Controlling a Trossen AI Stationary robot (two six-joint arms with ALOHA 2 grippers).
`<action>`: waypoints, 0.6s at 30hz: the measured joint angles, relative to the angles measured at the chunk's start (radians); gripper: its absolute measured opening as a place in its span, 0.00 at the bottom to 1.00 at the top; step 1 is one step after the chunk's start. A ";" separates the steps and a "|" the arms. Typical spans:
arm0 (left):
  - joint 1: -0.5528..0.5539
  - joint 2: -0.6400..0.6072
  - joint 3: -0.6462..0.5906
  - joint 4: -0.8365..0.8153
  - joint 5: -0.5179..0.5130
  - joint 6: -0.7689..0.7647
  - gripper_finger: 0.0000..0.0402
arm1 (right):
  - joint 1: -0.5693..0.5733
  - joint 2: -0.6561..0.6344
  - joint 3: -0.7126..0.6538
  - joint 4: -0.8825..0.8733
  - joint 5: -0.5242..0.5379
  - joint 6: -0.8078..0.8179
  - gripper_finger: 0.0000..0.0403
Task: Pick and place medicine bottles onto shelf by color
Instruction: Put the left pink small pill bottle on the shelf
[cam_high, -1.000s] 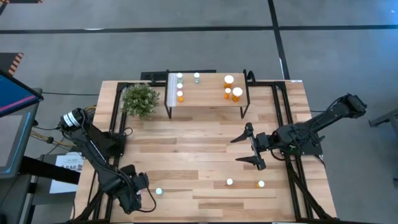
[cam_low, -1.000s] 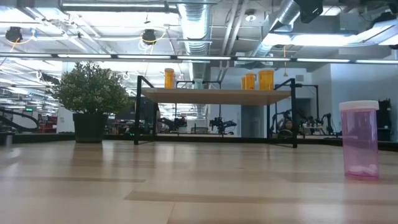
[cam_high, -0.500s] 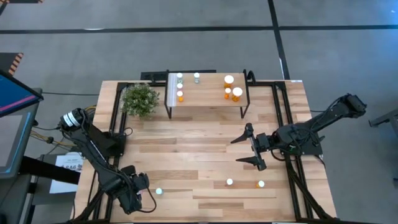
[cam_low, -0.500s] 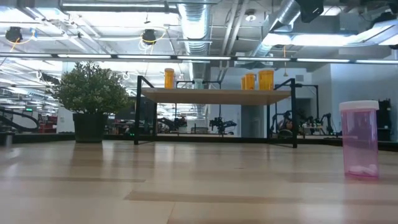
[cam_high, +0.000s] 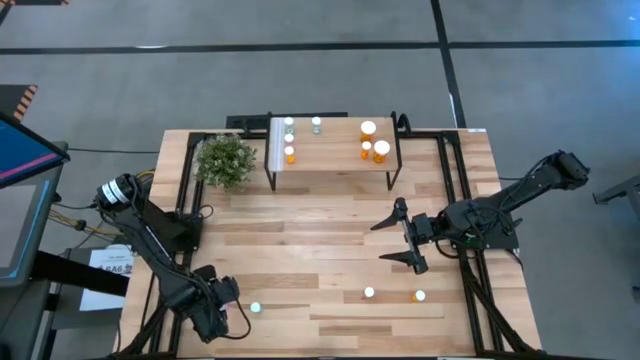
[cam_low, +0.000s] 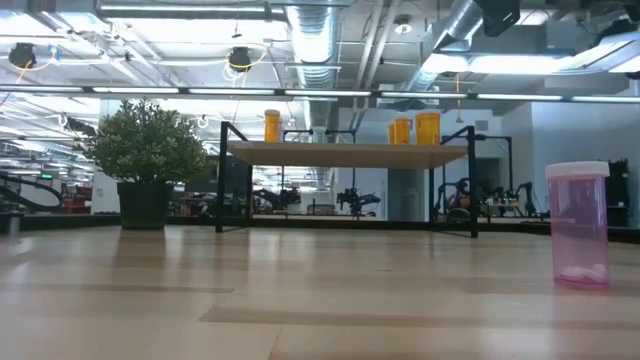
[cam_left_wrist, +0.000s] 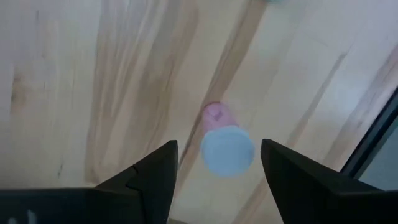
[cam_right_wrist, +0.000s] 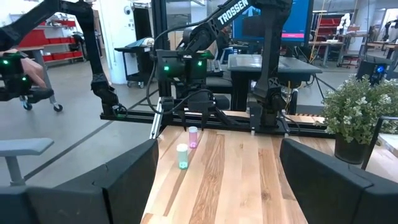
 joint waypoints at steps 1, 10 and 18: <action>0.000 0.000 -0.006 0.005 0.004 -0.005 0.54 | 0.000 0.000 0.000 0.000 0.000 0.000 0.89; 0.002 0.000 -0.016 0.034 -0.005 -0.007 0.50 | 0.000 0.000 0.000 -0.001 0.000 -0.002 0.89; 0.004 0.000 -0.016 0.035 0.002 -0.002 0.32 | 0.000 0.000 0.000 -0.003 0.000 -0.002 0.89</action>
